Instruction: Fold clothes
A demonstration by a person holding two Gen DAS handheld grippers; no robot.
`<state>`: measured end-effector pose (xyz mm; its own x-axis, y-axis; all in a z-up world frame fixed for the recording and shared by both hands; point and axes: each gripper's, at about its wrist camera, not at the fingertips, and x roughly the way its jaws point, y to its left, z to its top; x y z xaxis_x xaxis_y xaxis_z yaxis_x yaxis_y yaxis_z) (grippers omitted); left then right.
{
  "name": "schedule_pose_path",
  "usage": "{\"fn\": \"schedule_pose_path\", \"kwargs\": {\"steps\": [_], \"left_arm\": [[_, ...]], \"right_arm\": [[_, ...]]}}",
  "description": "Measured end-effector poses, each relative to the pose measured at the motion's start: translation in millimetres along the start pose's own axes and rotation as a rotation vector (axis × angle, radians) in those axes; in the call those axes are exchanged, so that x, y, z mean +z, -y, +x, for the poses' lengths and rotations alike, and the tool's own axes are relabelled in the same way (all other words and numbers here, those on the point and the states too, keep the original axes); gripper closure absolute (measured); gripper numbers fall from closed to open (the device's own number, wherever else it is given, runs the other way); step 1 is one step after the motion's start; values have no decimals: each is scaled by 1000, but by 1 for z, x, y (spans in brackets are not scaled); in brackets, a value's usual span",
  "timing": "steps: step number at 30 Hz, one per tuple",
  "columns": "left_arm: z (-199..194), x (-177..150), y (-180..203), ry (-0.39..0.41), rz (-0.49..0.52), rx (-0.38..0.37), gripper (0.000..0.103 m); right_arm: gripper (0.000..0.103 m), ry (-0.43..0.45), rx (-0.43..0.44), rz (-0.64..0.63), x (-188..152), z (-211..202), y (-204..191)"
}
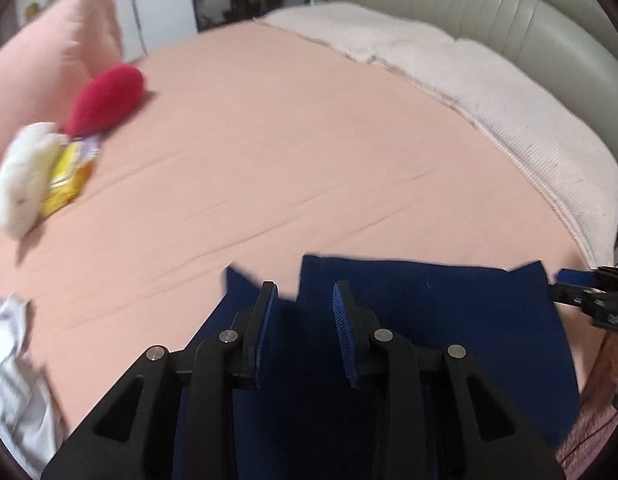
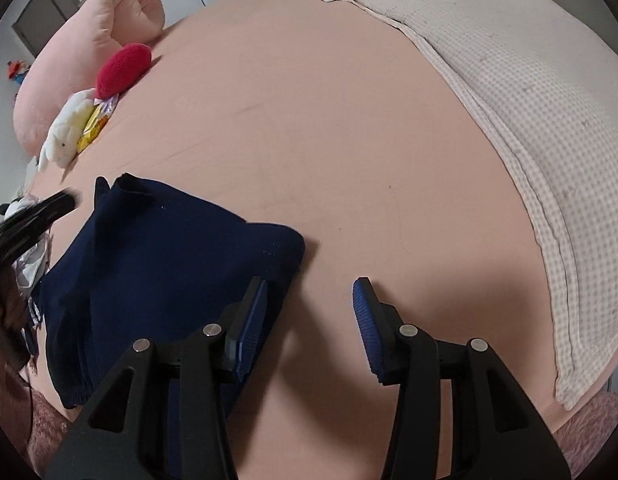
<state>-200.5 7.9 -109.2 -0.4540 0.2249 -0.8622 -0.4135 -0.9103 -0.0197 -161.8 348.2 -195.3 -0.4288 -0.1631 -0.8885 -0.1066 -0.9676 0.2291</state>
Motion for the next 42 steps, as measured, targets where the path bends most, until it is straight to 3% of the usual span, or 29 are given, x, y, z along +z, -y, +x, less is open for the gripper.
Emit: {"fn": "schedule_pose_path", "kwargs": {"steps": [3, 7, 10, 11, 12, 15, 21, 25, 28, 29, 30, 32, 35, 38, 40, 41, 42], "left_arm": [[32, 10, 1, -65, 14, -24, 73], [42, -2, 2, -87, 38, -39, 73], [45, -2, 6, -75, 57, -24, 85], [45, -1, 6, -70, 58, -13, 89], [43, -1, 6, -66, 56, -2, 95], [29, 2, -1, -35, 37, 2, 98], [12, 7, -28, 3, -50, -21, 98], [42, 5, -40, -79, -93, -22, 98], [39, 10, -41, -73, -85, -14, 96], [35, 11, -43, -68, -97, -22, 95], [31, 10, -45, -61, -110, -31, 94], [24, 10, -46, -45, -103, -28, 88], [19, 9, -46, -22, -98, -48, 72], [14, 10, -48, 2, -114, -90, 65], [27, 13, -43, -44, -95, -106, 65], [34, 13, -35, -71, -52, -71, 69], [39, 10, -26, -92, -2, -20, 82]], "right_arm": [[57, 7, 6, 8, 10, 0, 2], [57, -41, 86, 28, 17, 11, 1], [57, -72, 86, 24, 20, 29, -3], [59, -65, 82, 25, 24, 33, -4], [72, -53, 81, 20, 28, 34, -6], [88, -32, 102, -8, 33, 33, -12], [96, 84, 20, -49, 37, 12, -13], [96, 94, 14, -1, 40, 6, 1], [95, 78, 64, 65, 43, 7, 14], [88, 72, 80, 87, 44, 7, 19], [70, 66, 96, 109, 45, 8, 23], [59, 55, 129, 152, 48, 8, 31], [59, 32, 173, 196, 49, 10, 40], [59, -19, 189, 141, 45, 20, 29], [53, -52, 199, 103, 42, 26, 22], [52, -58, 200, 80, 41, 28, 17], [53, -55, 188, 53, 41, 31, 10]]}}
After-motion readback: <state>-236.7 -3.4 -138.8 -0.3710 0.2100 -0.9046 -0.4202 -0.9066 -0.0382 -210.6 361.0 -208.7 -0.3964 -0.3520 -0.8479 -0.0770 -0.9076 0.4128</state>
